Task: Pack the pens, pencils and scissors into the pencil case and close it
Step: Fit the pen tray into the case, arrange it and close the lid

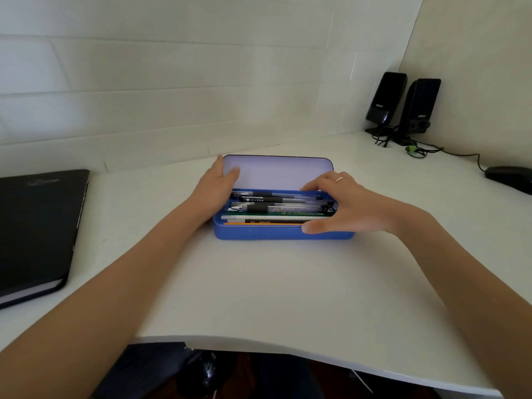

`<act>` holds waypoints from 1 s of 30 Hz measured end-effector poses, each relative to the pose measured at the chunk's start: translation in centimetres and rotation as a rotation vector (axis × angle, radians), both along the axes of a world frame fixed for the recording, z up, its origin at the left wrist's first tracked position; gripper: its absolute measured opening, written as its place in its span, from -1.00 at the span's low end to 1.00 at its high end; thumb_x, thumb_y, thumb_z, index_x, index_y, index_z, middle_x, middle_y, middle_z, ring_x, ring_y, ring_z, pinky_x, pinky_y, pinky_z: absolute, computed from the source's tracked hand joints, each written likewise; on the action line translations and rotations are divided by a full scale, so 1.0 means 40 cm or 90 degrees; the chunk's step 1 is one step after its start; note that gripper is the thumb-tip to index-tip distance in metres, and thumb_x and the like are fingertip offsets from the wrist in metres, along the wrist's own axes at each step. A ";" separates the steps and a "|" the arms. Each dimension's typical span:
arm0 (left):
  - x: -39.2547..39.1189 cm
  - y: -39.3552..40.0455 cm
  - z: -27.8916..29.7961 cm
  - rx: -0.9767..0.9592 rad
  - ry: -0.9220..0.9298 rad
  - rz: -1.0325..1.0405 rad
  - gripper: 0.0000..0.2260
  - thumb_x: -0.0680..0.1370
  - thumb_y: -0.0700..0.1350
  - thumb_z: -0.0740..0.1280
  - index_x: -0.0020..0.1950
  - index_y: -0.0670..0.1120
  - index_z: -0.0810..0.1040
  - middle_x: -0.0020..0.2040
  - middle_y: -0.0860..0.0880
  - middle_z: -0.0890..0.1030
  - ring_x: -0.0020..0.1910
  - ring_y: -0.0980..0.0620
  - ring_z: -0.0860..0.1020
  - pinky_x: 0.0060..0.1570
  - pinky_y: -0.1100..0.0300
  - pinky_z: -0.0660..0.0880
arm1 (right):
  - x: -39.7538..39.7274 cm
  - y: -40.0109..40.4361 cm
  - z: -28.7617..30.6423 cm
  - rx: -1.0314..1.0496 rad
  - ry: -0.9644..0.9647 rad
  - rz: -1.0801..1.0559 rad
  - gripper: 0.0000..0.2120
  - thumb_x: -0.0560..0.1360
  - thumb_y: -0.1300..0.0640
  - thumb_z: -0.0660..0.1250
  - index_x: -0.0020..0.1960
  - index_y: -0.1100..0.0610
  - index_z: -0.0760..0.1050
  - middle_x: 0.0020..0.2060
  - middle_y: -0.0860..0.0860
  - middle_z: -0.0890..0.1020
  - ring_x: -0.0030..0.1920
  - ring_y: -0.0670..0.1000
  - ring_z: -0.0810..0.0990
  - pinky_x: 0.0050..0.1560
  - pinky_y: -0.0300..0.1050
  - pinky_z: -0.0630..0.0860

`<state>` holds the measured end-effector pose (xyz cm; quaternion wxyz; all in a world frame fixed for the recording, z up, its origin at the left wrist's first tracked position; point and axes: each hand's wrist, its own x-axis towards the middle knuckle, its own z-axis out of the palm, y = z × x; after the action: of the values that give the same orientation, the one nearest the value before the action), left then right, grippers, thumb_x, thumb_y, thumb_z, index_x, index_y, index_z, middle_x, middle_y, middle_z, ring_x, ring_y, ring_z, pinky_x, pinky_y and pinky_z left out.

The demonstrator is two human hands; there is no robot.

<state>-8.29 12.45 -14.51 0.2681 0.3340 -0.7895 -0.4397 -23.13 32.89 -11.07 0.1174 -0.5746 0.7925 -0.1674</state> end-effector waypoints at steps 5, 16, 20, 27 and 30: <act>-0.013 0.013 0.001 -0.113 -0.204 0.018 -0.43 0.64 0.06 -0.01 0.54 -0.18 -0.11 0.54 -0.20 0.11 0.54 -0.17 -0.09 0.44 0.09 -0.10 | 0.009 0.000 0.003 0.014 -0.013 0.009 -0.27 0.35 -0.23 0.41 0.44 -0.18 0.21 0.21 -0.21 0.38 0.37 -0.10 0.18 0.40 -0.04 0.22; 0.002 0.009 0.001 0.008 -0.112 -0.015 -0.46 0.62 0.13 0.00 0.55 -0.01 -0.04 0.55 -0.07 0.13 0.52 -0.06 0.13 0.45 0.10 0.06 | 0.011 0.010 0.021 0.039 -0.051 0.013 -0.37 0.36 -0.18 0.42 0.37 -0.19 0.29 0.03 -0.35 0.35 0.22 -0.17 0.33 0.17 -0.25 0.30; 0.002 0.020 0.014 0.036 -0.041 -0.056 -0.55 0.64 0.05 0.00 0.51 -0.03 0.11 0.46 0.01 0.27 0.38 0.07 0.28 0.23 0.29 0.15 | -0.006 0.010 0.025 0.009 -0.069 0.018 -0.63 0.38 -0.21 0.37 0.16 -0.17 0.48 0.04 -0.22 0.55 0.07 -0.17 0.51 0.10 -0.22 0.42; 0.016 0.014 0.029 -0.151 0.095 0.067 -0.73 0.57 -0.11 0.24 0.25 -0.12 0.40 0.15 -0.08 0.46 0.05 0.01 0.45 0.09 0.24 0.36 | -0.023 0.005 0.032 -0.130 -0.012 0.035 -0.99 0.43 0.10 0.42 -0.17 0.02 0.60 -0.21 -0.14 0.62 -0.16 -0.15 0.54 -0.01 -0.23 0.42; 0.041 0.020 0.059 -0.246 0.119 0.013 -0.98 0.49 -0.17 0.33 -0.11 -0.07 0.54 -0.18 0.06 0.55 -0.24 0.18 0.47 -0.22 0.50 0.34 | -0.031 0.005 0.035 -0.123 0.010 0.029 -0.91 0.43 0.22 0.42 -0.20 0.06 0.63 -0.24 -0.06 0.64 -0.29 -0.12 0.50 -0.15 -0.28 0.41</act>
<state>-6.65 13.27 -12.14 0.4034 0.2421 -0.8275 -0.3064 -24.36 33.08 -9.65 0.0592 -0.6024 0.7602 -0.2359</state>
